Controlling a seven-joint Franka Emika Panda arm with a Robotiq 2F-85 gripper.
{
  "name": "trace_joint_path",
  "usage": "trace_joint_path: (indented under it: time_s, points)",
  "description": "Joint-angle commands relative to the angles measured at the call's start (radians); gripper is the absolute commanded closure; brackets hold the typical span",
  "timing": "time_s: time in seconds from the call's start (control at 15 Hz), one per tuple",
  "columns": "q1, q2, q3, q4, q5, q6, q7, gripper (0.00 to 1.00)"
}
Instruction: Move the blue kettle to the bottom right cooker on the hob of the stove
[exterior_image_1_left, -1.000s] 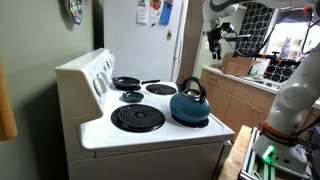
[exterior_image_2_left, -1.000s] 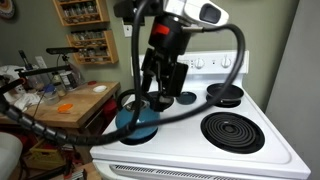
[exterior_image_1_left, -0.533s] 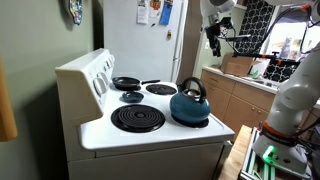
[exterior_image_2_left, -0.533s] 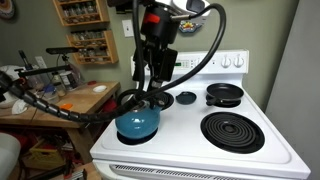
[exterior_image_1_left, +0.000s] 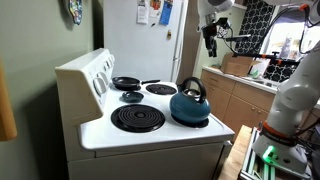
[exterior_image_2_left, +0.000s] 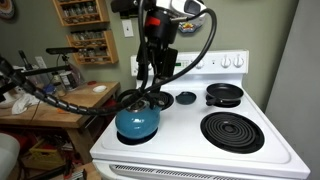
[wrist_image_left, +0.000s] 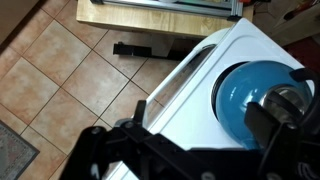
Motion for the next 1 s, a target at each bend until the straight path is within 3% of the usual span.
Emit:
trace_joint_path:
  time_s: [0.0, 0.13, 0.2, 0.6, 0.93]
  points:
    - [0.046, 0.049, 0.081, 0.017, 0.012, 0.077, 0.173, 0.0]
    - [0.071, 0.074, 0.121, 0.019, 0.005, 0.107, 0.235, 0.0]
    - [0.061, 0.045, 0.096, 0.004, 0.002, 0.09, 0.179, 0.0]
    - [0.066, 0.055, 0.095, 0.006, 0.0, 0.096, 0.185, 0.0]
    - [0.095, 0.055, 0.12, -0.03, 0.197, 0.193, 0.288, 0.0]
